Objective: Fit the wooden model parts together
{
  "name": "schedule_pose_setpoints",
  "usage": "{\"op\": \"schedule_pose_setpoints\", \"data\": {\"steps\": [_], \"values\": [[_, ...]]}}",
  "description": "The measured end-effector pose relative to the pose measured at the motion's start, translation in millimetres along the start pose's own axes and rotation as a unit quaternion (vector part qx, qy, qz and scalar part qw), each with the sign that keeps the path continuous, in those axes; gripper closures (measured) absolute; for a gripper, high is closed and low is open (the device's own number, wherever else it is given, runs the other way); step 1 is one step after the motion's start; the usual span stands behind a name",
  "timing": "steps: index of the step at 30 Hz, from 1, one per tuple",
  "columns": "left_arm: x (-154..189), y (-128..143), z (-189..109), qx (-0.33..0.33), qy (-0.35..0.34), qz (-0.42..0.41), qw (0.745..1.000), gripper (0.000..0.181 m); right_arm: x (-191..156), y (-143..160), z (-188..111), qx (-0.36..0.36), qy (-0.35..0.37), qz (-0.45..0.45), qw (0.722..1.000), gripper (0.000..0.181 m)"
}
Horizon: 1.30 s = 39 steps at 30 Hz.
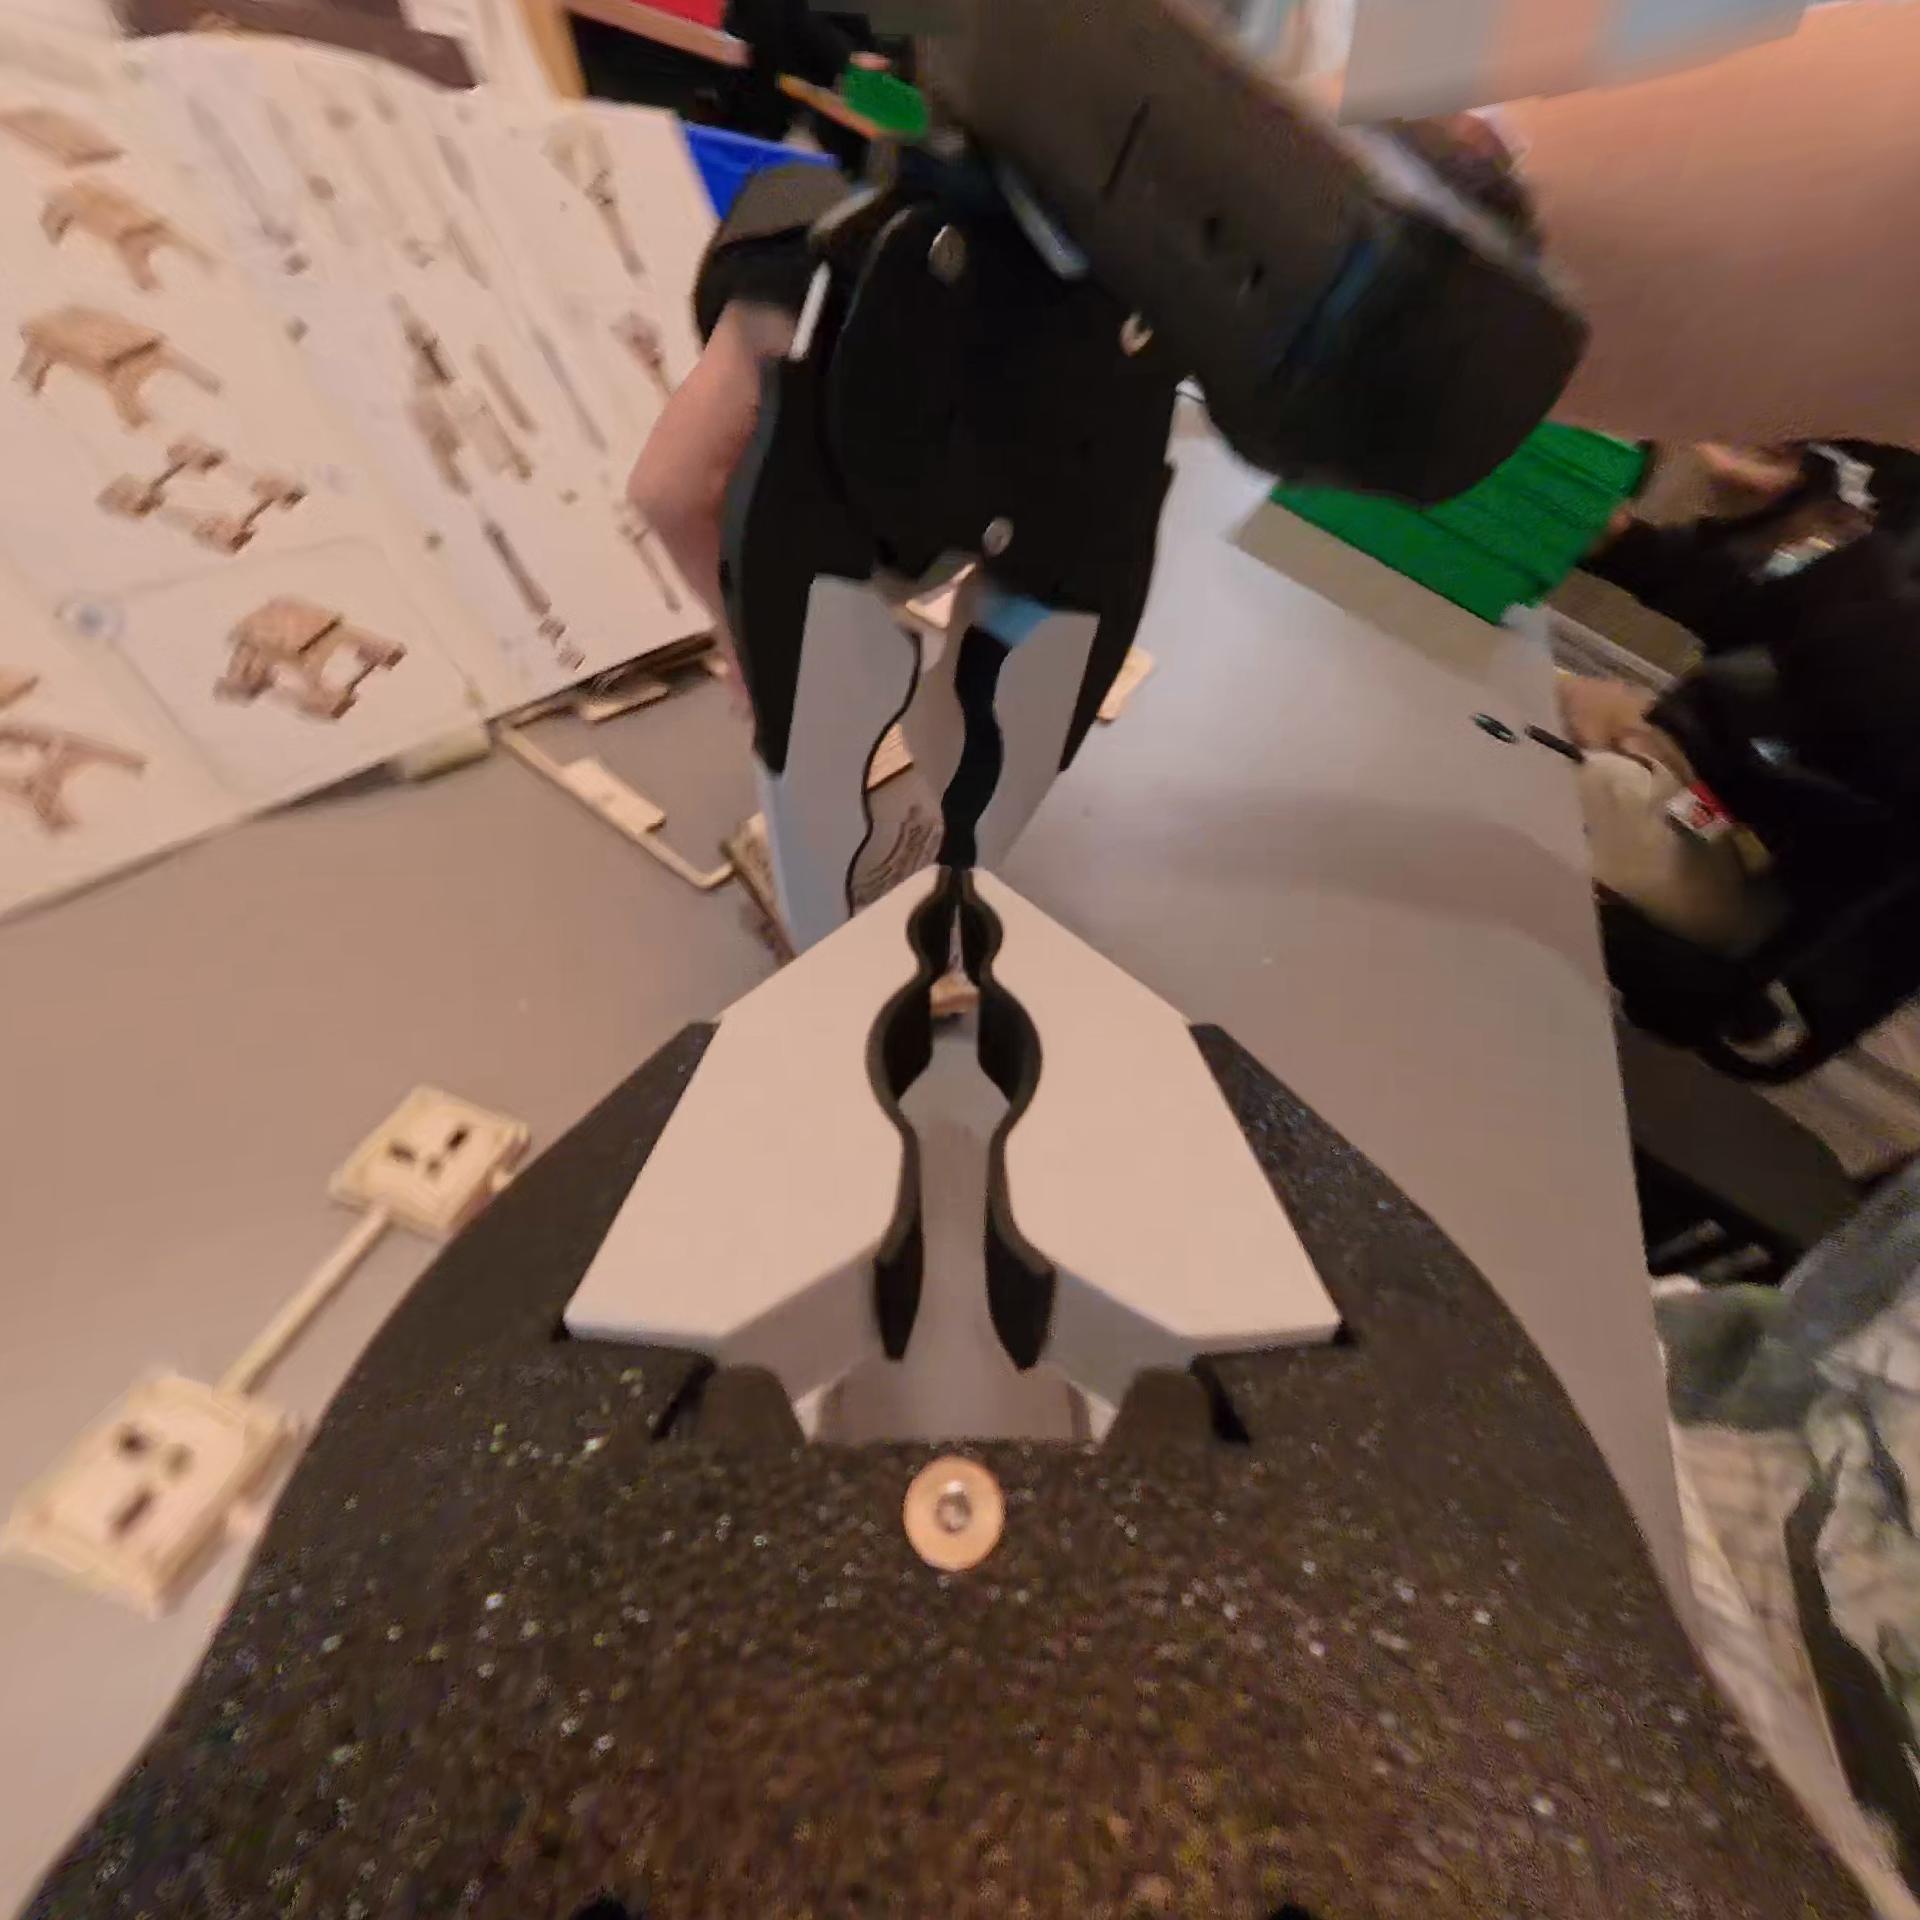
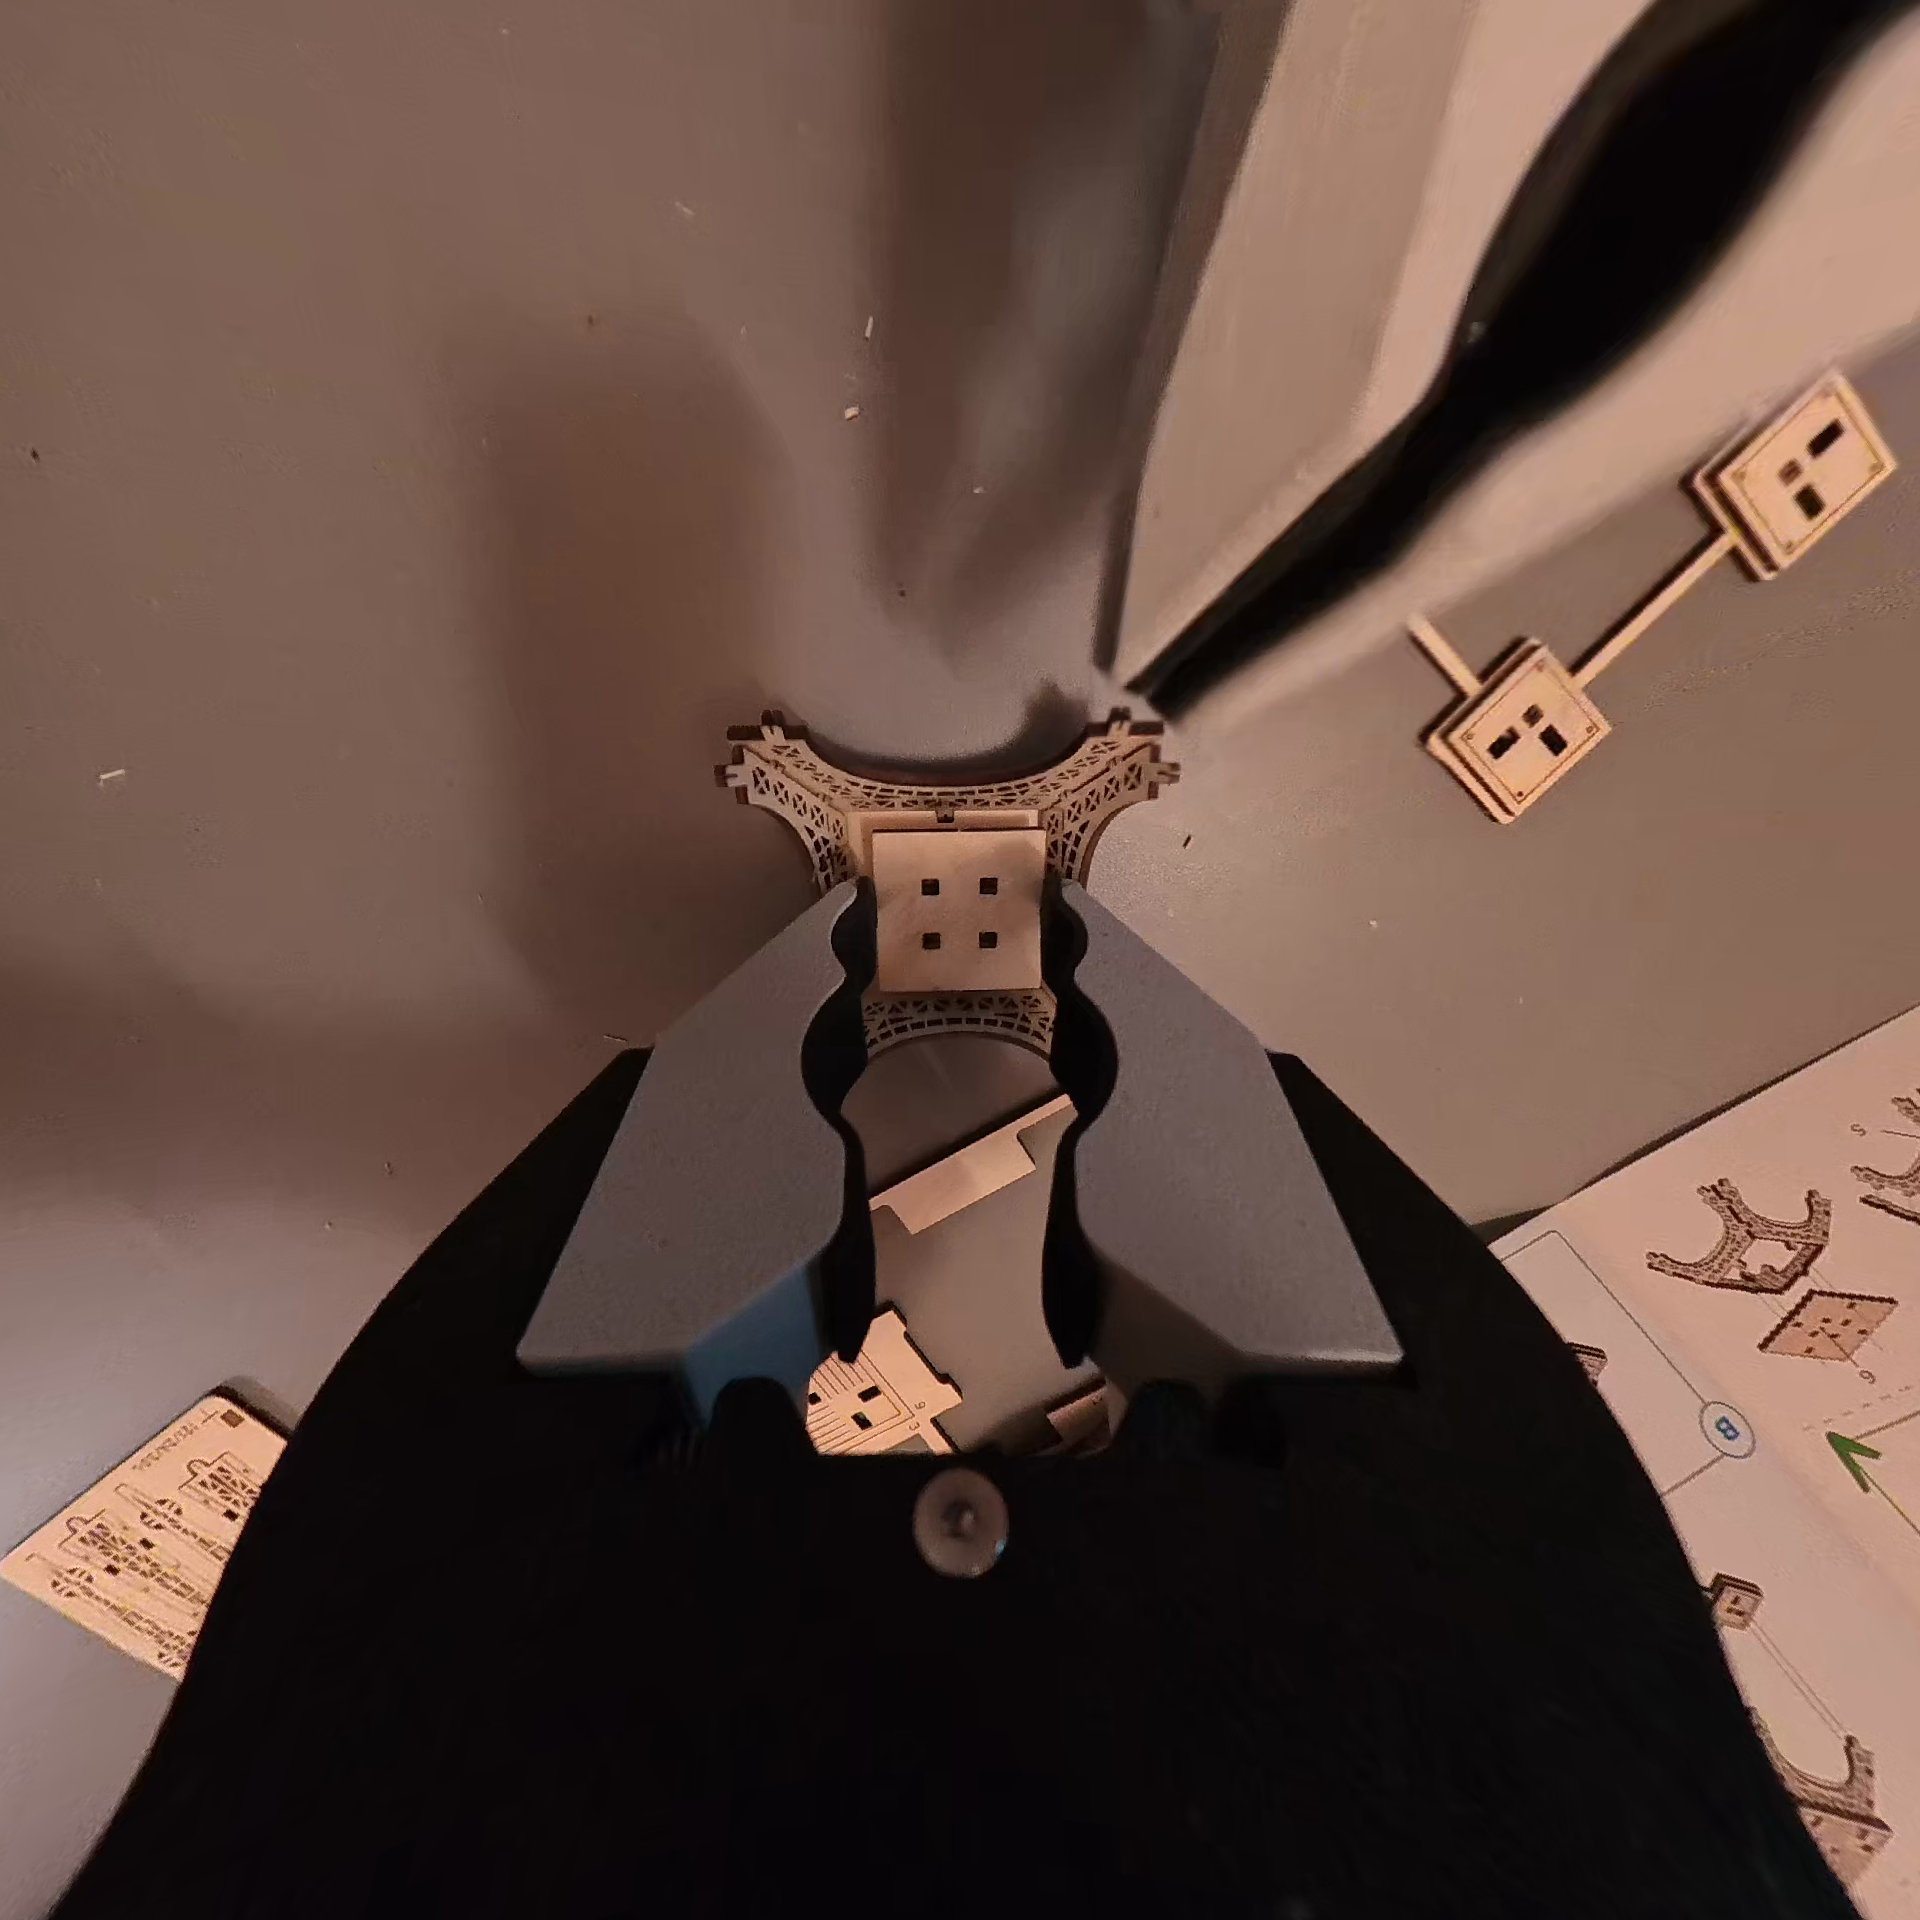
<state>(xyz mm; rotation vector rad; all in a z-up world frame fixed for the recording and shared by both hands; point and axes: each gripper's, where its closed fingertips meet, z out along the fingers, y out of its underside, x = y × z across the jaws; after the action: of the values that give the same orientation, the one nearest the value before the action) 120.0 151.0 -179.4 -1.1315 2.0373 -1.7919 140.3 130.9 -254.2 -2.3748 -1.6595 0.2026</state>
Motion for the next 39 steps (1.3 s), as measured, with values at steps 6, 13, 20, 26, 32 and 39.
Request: {"op": "schedule_pose_setpoints", "data": {"steps": [6, 13, 20, 26, 32, 39], "values": [[-2.9, 12.4, -0.5, 0.029, -0.118, -0.003, 0.993, 0.179, 0.0, -0.3, 0.0, 0.010, -0.004, -0.001, 1.000, 0.151], [-15.6, 47.3, 42.4, -0.139, -0.194, 0.093, 0.967, 0.181, -0.1, -0.6, -0.1, 0.024, 0.003, 0.000, 1.000, 0.151], [-27.5, 51.9, 54.1, -0.169, -0.232, 0.079, 0.955, 0.181, -0.1, -0.9, -0.1, 0.036, 0.004, -0.003, 0.999, 0.151], [-28.7, 51.7, 55.8, -0.172, -0.238, 0.087, 0.952, 0.181, -0.1, -1.0, -0.2, 0.045, 0.007, -0.002, 0.999, 0.151], [-29.1, 52.4, 55.9, -0.172, -0.242, 0.091, 0.951, 0.181, -0.1, -1.2, -0.2, 0.053, 0.015, -0.001, 0.998, 0.151], [-29.0, 53.1, 55.9, -0.175, -0.240, 0.107, 0.949, 0.181, -0.1, -0.9, 0.3, 0.048, 0.022, -0.001, 0.999, 0.151]]}}
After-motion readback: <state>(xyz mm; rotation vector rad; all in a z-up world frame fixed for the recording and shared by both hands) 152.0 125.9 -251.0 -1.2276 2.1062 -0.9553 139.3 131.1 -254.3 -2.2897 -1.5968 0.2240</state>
